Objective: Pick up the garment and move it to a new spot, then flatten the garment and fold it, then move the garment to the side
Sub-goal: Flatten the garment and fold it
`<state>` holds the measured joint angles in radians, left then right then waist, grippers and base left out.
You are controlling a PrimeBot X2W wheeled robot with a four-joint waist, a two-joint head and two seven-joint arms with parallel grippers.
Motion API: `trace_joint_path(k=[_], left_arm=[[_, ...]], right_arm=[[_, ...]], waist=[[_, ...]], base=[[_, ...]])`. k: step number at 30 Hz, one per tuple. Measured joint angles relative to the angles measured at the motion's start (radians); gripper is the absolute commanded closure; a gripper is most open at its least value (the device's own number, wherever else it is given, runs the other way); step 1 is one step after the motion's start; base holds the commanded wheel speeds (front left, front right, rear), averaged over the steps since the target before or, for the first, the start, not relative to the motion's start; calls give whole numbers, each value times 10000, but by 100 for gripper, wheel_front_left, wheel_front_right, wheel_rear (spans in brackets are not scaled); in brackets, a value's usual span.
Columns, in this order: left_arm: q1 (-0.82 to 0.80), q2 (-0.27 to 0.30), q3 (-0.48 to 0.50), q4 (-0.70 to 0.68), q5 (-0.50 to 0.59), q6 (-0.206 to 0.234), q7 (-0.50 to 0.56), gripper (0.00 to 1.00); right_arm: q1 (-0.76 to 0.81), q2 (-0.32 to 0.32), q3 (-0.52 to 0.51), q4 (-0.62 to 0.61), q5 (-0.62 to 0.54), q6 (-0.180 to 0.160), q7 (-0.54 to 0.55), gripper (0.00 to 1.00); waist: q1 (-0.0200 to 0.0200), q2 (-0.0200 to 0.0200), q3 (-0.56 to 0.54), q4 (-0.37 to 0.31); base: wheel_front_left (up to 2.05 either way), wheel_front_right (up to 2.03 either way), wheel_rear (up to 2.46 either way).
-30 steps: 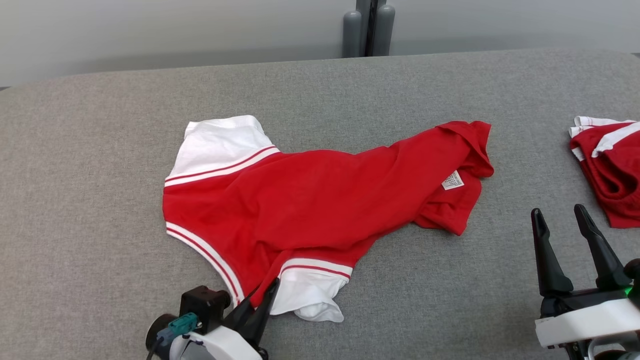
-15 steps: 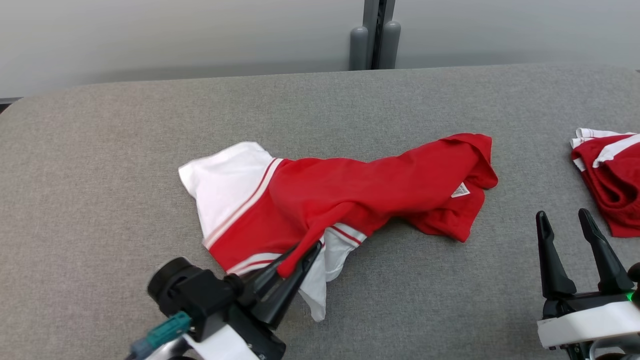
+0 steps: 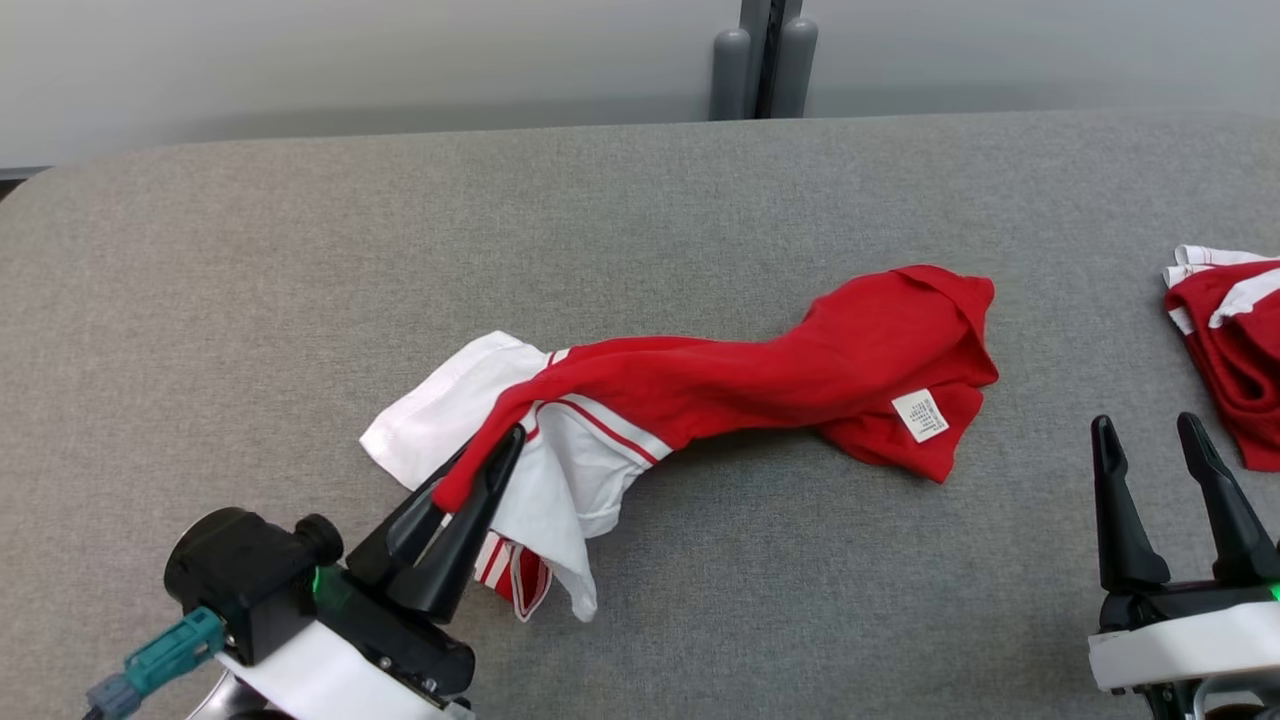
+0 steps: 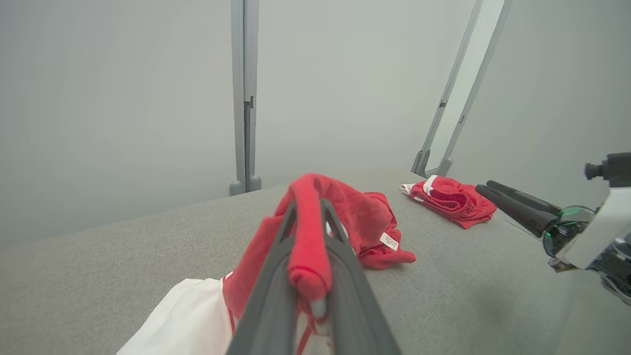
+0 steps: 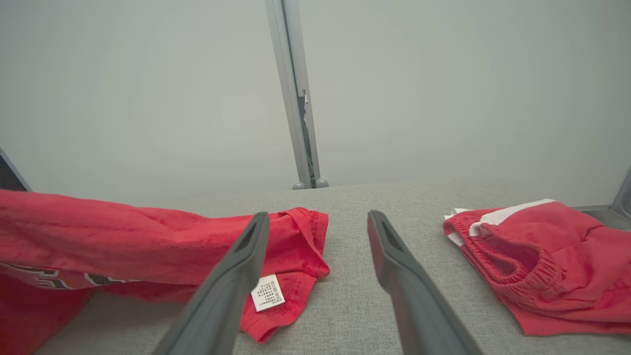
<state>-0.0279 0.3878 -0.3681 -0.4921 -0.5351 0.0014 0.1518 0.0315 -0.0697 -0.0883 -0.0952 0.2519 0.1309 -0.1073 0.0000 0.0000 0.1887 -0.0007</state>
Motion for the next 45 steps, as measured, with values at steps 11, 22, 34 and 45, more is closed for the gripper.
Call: trace_joint_path(k=[11,22,34,45], left_arm=[[-819,-144,652,2151,-238,-94,-775,100],[-2617,-418,1070,5501,-293,-460,-1973,100],[-3310,-855,1172,7910,-466,-694,-3256,0],[-2304,-1469,2263,6899,384,213,-4119,0]], right_arm=[[-422,23,171,0,31,0,-61,0],[-969,-4,374,115,31,0,-163,0],[-1242,-44,545,401,31,0,-213,0],[-1022,-132,514,533,29,0,-230,0]], waist=[[0,0,751,-251],[0,0,1758,-522],[0,0,1756,-547],[0,0,994,-284]], base=[[0,0,0],[0,0,0],[0,0,0],[0,0,0]])
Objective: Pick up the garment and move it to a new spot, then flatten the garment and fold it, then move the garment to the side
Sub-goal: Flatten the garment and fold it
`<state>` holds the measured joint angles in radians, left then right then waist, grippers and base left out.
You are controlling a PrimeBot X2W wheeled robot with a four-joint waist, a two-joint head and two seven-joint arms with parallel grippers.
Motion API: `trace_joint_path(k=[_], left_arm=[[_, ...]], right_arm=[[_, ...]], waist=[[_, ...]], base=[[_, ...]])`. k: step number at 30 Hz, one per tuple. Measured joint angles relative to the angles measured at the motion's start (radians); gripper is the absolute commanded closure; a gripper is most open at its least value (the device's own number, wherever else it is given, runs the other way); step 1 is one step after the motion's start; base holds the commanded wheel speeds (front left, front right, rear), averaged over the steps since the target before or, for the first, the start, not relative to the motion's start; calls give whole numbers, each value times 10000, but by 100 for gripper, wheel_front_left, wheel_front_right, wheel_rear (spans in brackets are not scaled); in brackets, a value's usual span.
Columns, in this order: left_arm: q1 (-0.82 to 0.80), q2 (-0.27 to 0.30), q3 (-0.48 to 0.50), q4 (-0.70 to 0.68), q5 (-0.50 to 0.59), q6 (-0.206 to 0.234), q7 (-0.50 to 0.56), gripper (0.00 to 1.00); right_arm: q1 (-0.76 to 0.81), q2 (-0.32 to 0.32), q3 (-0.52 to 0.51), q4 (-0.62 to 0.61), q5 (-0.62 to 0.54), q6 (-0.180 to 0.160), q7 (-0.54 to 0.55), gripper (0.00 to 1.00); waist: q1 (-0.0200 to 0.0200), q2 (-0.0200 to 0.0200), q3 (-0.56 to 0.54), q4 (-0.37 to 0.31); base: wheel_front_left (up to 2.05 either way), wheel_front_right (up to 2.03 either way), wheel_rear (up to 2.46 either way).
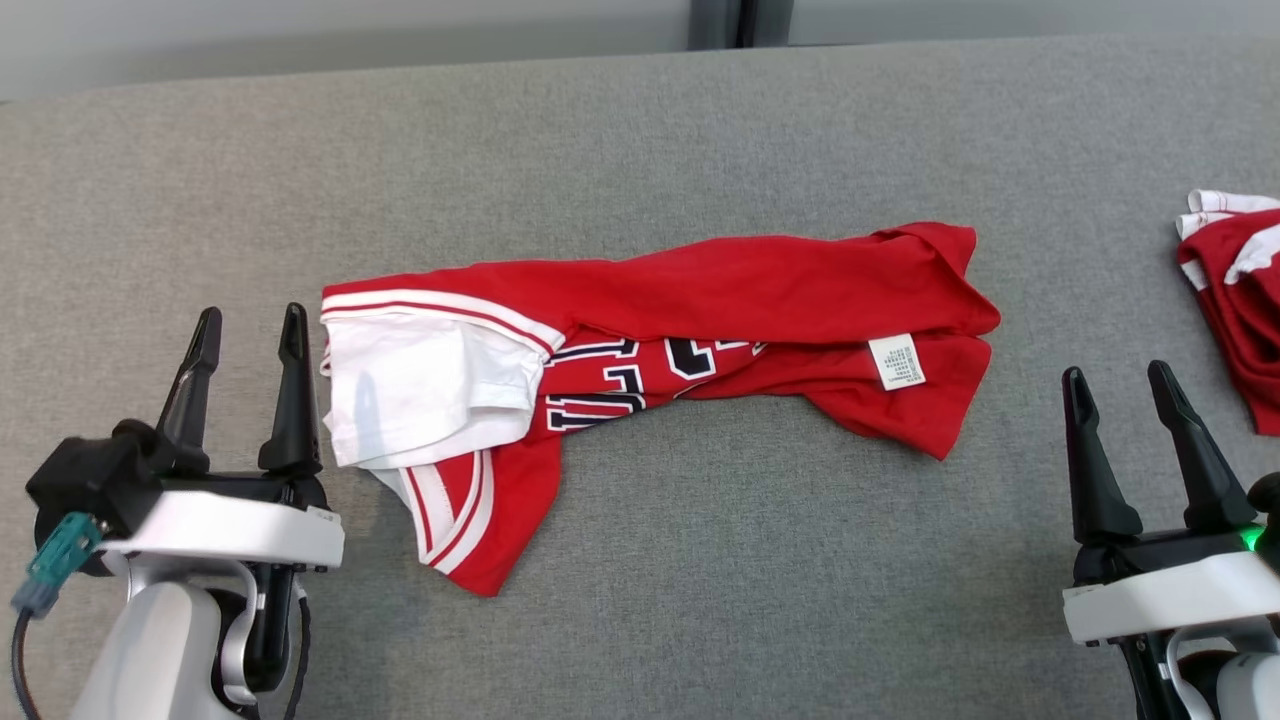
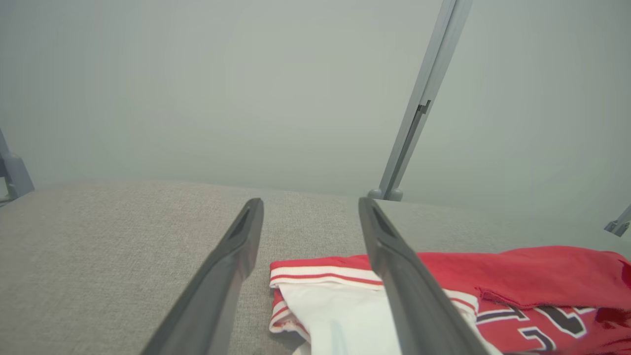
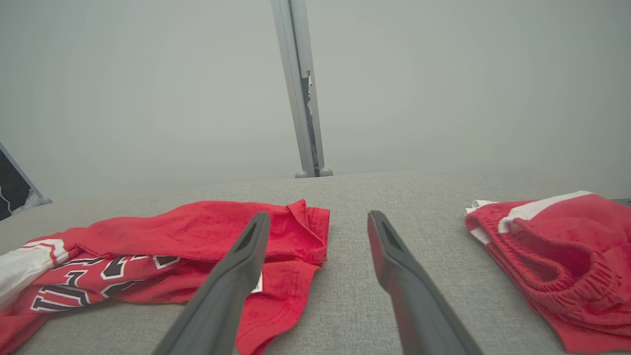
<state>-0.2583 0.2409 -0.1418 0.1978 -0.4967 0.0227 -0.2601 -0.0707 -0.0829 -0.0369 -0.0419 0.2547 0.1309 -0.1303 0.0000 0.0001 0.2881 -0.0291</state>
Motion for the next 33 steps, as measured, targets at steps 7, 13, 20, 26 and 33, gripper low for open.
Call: trace_joint_path(k=[7,13,20,26,33], left_arm=[[1375,-284,424,-1164,838,138,-13,0],[2384,-284,253,-1657,1101,224,-10,0],[2988,-280,107,-1912,1152,330,226,0],[3159,-274,36,-2017,1093,403,393,0],[3159,-209,-6,-2033,1049,439,493,0]], right_arm=[[308,-88,-2,-50,-58,0,173,0],[660,-136,-19,-94,-84,0,343,0],[962,-161,-115,-167,-86,0,470,0],[1061,-142,-148,-272,-88,0,508,0],[1127,-119,-155,-328,-84,0,520,0]], waist=[[0,0,-607,146],[0,0,-1095,207],[0,0,-1450,222],[0,0,-1580,212],[0,0,-1602,185]], base=[[0,0,0],[0,0,0],[0,0,0],[0,0,0],[0,0,0]])
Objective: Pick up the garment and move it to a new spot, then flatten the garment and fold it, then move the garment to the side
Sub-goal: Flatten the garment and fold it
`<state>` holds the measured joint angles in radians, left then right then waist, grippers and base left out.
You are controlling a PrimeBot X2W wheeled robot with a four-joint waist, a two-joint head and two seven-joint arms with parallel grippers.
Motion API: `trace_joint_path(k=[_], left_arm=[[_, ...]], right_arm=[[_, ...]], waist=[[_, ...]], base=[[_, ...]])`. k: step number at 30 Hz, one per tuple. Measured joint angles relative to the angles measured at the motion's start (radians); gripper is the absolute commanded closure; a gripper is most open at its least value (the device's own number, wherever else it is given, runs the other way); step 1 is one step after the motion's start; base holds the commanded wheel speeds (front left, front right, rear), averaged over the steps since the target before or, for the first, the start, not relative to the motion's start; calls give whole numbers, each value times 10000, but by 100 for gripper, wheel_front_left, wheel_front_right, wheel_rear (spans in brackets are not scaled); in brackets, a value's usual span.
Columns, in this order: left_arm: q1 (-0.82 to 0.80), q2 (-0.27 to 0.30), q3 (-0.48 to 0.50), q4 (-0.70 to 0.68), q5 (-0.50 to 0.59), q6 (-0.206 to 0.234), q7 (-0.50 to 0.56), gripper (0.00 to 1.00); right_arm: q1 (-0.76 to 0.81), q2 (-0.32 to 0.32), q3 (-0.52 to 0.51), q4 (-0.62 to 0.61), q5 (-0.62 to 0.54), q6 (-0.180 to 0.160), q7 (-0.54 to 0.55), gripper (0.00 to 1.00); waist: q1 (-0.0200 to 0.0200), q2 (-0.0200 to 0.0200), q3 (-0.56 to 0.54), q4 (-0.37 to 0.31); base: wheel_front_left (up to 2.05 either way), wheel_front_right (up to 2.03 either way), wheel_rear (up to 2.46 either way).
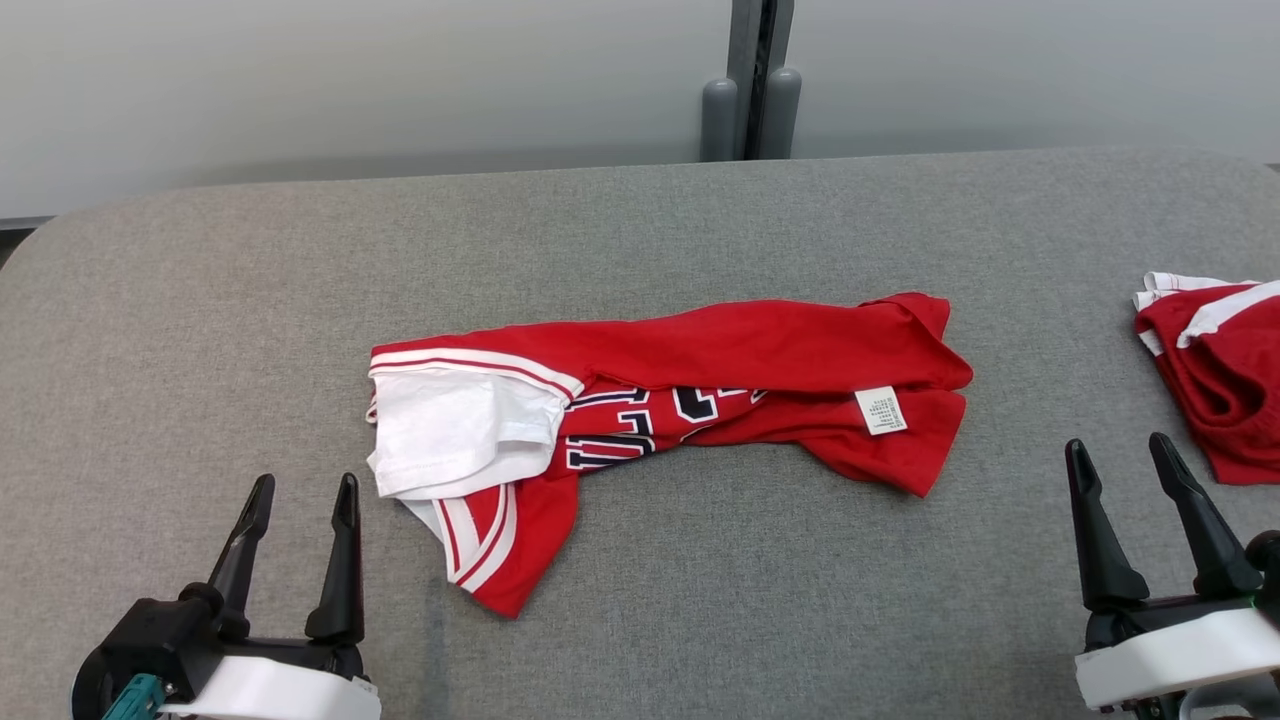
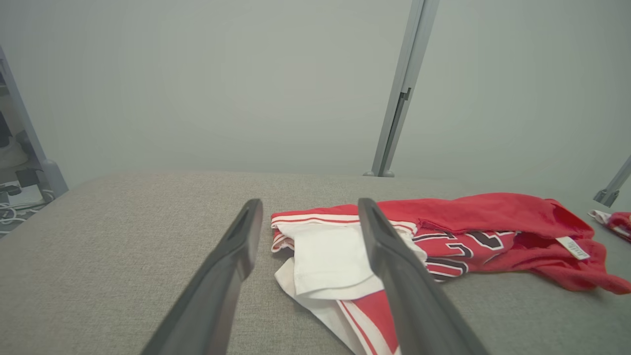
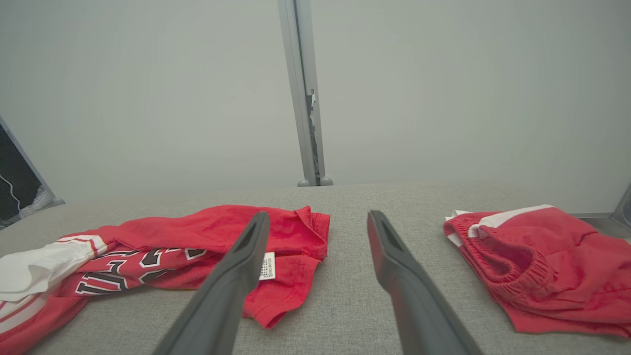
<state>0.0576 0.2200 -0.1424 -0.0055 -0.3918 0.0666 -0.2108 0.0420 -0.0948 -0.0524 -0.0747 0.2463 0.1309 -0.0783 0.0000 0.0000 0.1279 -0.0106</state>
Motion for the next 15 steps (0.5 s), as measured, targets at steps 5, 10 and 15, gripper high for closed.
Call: trace_joint_path(k=[5,10,15], left_arm=[[-2,54,-29,0,-40,50,54,0],[-245,73,-119,48,-44,15,92,0],[-1009,111,-322,447,-161,-249,481,0]], right_arm=[[1,8,-10,-6,2,0,-13,0],[-4,2,-19,-42,-6,0,-25,0],[-128,-36,-21,-130,-75,0,-12,0]], waist=[[0,0,13,-11],[0,0,150,-1],[0,0,456,-4]], base=[[0,0,0],[0,0,0],[0,0,0]])
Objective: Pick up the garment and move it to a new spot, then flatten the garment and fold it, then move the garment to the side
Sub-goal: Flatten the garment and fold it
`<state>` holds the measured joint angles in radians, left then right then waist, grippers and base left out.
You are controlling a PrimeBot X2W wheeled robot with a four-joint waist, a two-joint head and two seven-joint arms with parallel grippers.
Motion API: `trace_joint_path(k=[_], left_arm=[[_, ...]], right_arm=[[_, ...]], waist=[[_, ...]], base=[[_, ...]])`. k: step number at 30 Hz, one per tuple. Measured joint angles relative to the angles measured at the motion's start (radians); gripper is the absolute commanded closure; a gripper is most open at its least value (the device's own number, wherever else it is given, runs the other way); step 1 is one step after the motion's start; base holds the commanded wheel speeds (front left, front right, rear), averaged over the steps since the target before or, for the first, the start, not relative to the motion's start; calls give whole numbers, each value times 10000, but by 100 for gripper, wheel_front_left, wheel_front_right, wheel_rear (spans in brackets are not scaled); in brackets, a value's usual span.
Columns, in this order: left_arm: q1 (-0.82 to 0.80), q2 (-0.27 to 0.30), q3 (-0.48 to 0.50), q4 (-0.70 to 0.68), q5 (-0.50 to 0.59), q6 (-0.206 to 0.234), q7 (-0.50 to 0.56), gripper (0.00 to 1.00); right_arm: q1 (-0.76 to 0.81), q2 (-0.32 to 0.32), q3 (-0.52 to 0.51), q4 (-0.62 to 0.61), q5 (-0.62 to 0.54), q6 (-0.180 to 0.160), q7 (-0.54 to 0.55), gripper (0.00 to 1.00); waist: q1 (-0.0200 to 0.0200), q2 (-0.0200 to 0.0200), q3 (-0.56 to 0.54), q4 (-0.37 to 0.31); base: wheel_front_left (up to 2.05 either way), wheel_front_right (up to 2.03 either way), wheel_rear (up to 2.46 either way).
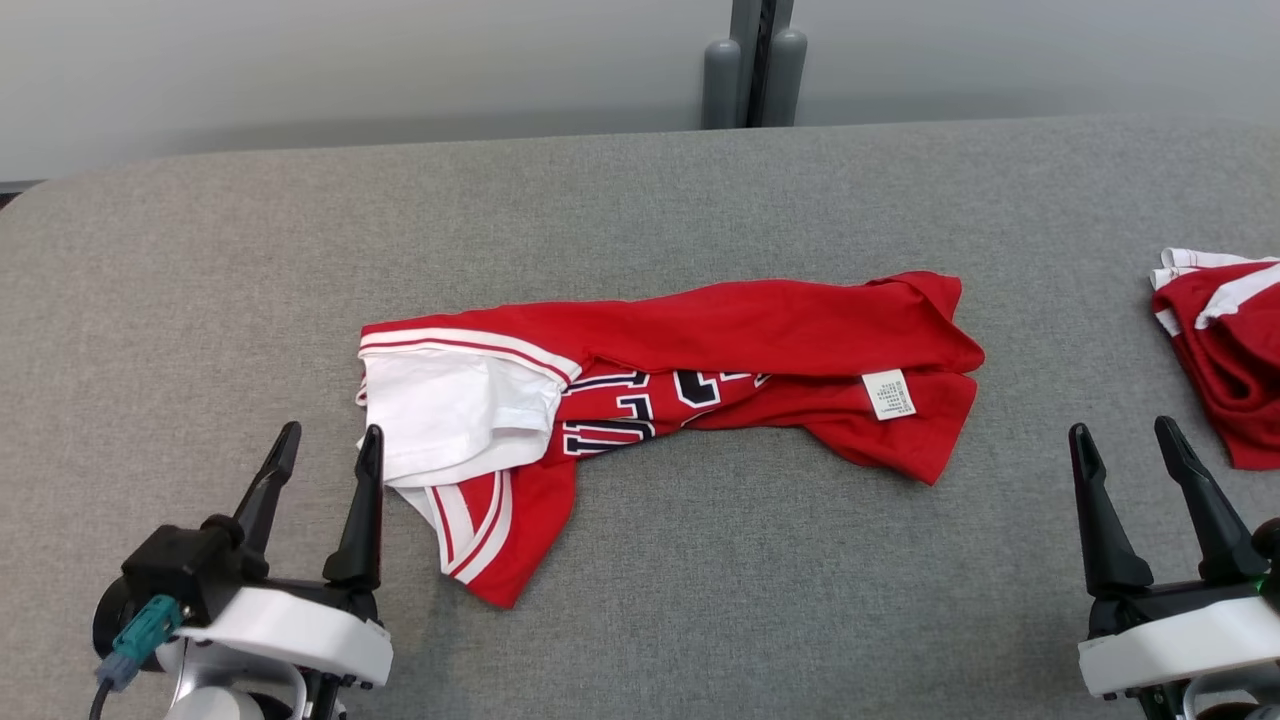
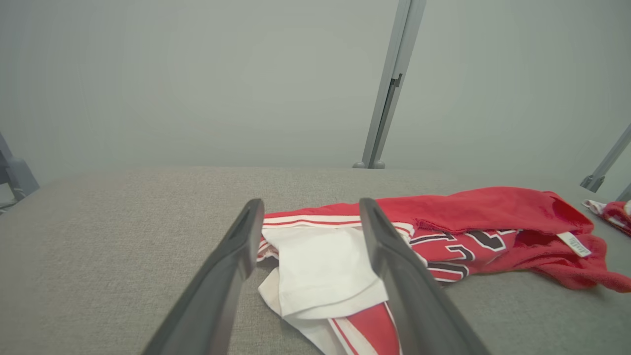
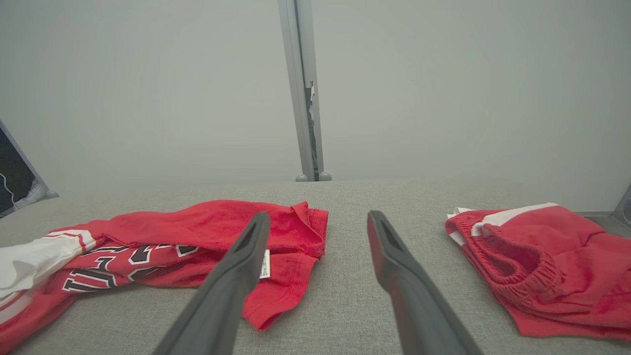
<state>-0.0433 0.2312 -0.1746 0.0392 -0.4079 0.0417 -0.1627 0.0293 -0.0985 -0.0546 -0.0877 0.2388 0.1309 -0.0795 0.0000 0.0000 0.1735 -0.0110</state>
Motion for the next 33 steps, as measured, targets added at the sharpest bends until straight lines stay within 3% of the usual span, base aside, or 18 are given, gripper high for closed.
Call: trace_joint_path(k=[10,20,21,24,25,33], left_arm=[[-1069,-19,-171,1743,-775,-679,849,0],[-1256,-46,-107,2439,-1214,-874,924,0],[-1241,-46,-119,2435,-1206,-886,920,11],[-1220,-27,-163,2353,-1197,-874,890,85],[-1193,-27,-188,2295,-1170,-867,872,100],[-957,63,-290,1797,-1020,-690,844,100]], right_arm=[[-228,-13,50,-31,0,0,0,0],[-355,25,12,-4,0,0,-15,0],[-364,27,2,-4,0,0,-19,0],[-364,56,0,13,0,0,-40,0],[-364,59,0,21,0,0,-50,0],[-454,46,-17,100,-2,0,-59,0]], waist=[[0,0,681,-262],[0,0,986,-470],[0,0,992,-466],[0,0,1001,-432],[0,0,998,-412],[0,0,957,-269]], base=[[0,0,0],[0,0,0],[0,0,0],[0,0,0],[0,0,0],[0,0,0]])
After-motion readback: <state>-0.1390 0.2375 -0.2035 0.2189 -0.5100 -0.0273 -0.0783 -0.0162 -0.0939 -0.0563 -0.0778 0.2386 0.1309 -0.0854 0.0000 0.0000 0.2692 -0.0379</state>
